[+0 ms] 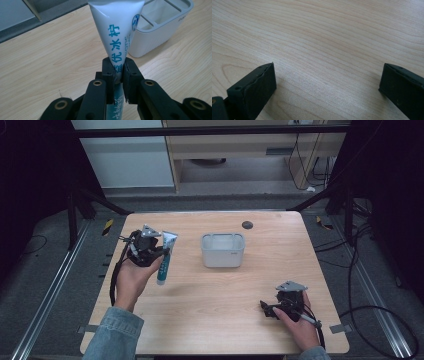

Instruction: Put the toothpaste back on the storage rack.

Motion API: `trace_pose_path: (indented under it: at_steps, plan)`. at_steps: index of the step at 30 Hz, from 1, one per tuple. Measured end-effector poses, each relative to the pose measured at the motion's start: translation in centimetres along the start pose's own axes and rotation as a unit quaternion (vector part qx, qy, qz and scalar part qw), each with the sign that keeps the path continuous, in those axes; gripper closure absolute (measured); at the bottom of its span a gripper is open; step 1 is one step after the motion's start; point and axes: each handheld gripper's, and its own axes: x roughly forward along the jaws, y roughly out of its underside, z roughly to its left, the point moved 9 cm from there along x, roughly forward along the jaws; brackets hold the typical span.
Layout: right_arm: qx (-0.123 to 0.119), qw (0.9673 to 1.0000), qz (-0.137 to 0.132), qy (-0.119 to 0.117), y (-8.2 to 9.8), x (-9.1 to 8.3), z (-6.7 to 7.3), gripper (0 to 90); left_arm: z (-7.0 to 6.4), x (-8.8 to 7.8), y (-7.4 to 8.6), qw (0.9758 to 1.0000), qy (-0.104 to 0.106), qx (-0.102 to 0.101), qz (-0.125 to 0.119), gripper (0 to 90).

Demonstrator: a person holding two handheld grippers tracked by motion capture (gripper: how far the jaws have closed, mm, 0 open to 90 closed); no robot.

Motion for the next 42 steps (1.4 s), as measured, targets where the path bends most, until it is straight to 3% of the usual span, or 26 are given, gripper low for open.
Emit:
trace_pose_path:
  at_steps: [10, 20, 28, 42]
  plan:
    - [0.0, 1.0, 0.0, -0.001, 0.0, 0.0, 0.0, 0.8, -0.6, 0.6, -0.8, 0.9998, 0.013, -0.004, -0.012, 81.0]
    - [-0.001, 1.0, 0.0, -0.001, 0.0, 0.1, 0.0, 0.7, -1.7, 0.7, -2.7, 0.9995, 0.02, 0.012, -0.022, 81.1]
    - [-0.001, 1.0, 0.0, -0.001, 0.0, 0.1, 0.0, 0.7, -2.7, 1.1, -3.7, 0.9989, 0.03, 0.013, -0.032, 81.1]
    - [-0.001, 1.0, 0.0, -0.001, -0.1, 0.1, 0.0, 0.7, -3.7, 2.0, -5.0, 0.9981, 0.049, 0.014, -0.033, 81.1]
